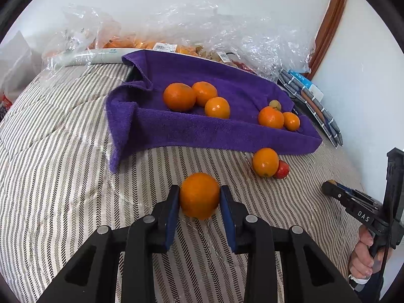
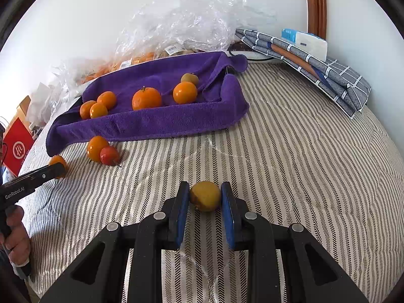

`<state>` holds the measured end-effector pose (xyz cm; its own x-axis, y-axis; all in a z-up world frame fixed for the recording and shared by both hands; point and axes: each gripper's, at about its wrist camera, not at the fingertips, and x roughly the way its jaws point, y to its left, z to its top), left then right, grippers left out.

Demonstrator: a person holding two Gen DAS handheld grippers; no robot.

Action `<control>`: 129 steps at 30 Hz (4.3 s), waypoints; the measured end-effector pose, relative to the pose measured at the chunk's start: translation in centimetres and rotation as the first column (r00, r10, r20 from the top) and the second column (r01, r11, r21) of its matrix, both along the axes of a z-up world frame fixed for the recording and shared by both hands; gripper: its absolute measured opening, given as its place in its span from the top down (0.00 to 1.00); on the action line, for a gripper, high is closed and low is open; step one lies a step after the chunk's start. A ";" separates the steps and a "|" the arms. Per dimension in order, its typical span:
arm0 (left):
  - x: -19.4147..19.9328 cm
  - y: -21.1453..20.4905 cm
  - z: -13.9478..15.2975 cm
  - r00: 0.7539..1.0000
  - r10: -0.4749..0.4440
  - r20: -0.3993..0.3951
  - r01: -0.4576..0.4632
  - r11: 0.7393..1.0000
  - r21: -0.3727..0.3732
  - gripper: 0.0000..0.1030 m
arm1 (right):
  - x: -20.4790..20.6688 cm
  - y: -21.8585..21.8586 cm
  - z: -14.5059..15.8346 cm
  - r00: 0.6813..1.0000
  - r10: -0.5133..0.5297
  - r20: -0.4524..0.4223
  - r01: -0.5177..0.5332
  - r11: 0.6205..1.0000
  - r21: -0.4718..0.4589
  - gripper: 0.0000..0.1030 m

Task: Organize fruits
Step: 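Carry both held fruits up onto the purple towel, then open both grippers to set the fruits on the towel, then grasp the red cherry tomato with the right gripper while the left gripper grasps an orange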

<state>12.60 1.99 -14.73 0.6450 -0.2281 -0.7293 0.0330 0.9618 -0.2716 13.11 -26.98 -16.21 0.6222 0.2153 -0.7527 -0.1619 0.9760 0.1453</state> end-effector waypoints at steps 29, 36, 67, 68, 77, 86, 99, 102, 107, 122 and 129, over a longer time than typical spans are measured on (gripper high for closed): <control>5.1 2.7 5.6 0.976 0.103 0.190 -0.104 0.995 -0.009 0.71 | 5.9 0.6 7.2 0.976 -0.005 0.217 -0.015 0.996 0.093 0.75; 6.9 3.9 3.6 0.971 0.152 0.184 -0.150 0.988 -0.026 0.71 | 9.5 1.5 5.4 0.979 -0.016 0.201 0.008 0.999 0.039 0.75; 7.8 2.9 1.7 0.972 0.204 0.119 -0.208 0.978 0.023 0.71 | 10.2 2.1 2.8 0.986 -0.010 0.168 0.013 1.000 -0.013 0.65; 7.8 2.9 1.7 0.972 0.204 0.120 -0.209 0.978 0.026 0.71 | 10.0 2.1 2.9 0.984 -0.004 0.176 0.007 1.000 -0.015 0.64; 7.7 2.5 1.7 0.974 0.185 0.131 -0.192 0.980 0.046 0.62 | 9.5 1.9 3.5 0.973 -0.032 0.228 0.034 0.999 -0.006 0.57; 7.5 2.4 1.9 0.974 0.176 0.143 -0.184 0.982 0.046 0.55 | 9.3 1.2 4.0 0.966 -0.047 0.256 0.038 0.999 0.039 0.57; 6.4 2.7 2.2 0.970 0.179 0.162 -0.186 0.982 0.026 0.46 | 8.2 1.5 4.2 0.966 -0.021 0.257 0.010 0.999 0.045 0.57; 5.9 2.7 2.3 0.968 0.182 0.174 -0.190 0.981 0.031 0.44 | 7.8 2.1 4.3 0.970 0.034 0.239 -0.050 0.997 0.062 0.57; 5.3 2.4 2.5 0.967 0.176 0.183 -0.186 0.982 0.038 0.43 | 4.9 4.0 5.2 0.969 0.069 0.238 -0.082 0.996 0.047 0.57; 2.2 3.2 2.7 0.972 0.156 0.175 -0.165 0.985 0.041 0.42 | 2.1 9.1 1.3 0.979 0.202 0.025 -0.202 0.979 0.020 0.68; 2.5 3.0 2.4 0.977 0.146 0.157 -0.155 0.987 0.049 0.42 | 3.1 11.3 0.5 0.966 0.257 0.001 -0.257 0.965 -0.058 0.70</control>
<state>15.08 5.03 -12.35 0.7732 -0.0782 -0.6293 -0.0766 0.9736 -0.2151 16.24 -15.73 -15.71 0.5578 0.3252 -0.7636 -0.4091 0.9082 0.0879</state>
